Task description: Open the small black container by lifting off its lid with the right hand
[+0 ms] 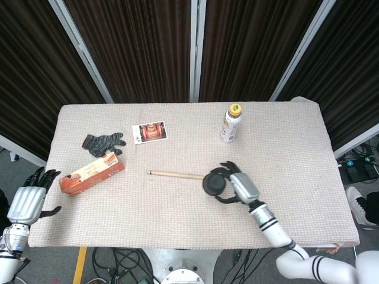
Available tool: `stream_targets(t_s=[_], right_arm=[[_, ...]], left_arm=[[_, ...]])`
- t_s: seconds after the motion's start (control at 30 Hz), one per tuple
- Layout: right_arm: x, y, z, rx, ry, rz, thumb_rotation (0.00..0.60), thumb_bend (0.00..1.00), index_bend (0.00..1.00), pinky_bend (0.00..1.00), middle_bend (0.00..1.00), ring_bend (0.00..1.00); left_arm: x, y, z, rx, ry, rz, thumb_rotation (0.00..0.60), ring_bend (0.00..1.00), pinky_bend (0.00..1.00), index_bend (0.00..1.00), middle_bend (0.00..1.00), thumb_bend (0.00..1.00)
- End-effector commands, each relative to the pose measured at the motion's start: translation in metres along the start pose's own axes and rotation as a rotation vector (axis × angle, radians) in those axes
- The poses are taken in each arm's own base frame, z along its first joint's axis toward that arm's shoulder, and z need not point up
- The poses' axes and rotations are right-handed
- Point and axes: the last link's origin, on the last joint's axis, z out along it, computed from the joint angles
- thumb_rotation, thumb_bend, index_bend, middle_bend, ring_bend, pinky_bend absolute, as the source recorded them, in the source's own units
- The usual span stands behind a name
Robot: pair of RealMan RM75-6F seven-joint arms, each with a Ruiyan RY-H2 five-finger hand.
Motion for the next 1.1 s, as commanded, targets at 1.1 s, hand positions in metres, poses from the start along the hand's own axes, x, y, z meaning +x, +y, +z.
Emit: stream_targets(t_s=[1.1], right_arm=[[0.026,0.054,-0.021,-0.146,0.034,-0.032,0.6,0.22,0.37,0.0,0.45,0.09]], left_arm=[[0.0,-0.013,-0.004,0.021,0.006,-0.02,0.6,0.0,0.18,0.14,0.11,0.12]])
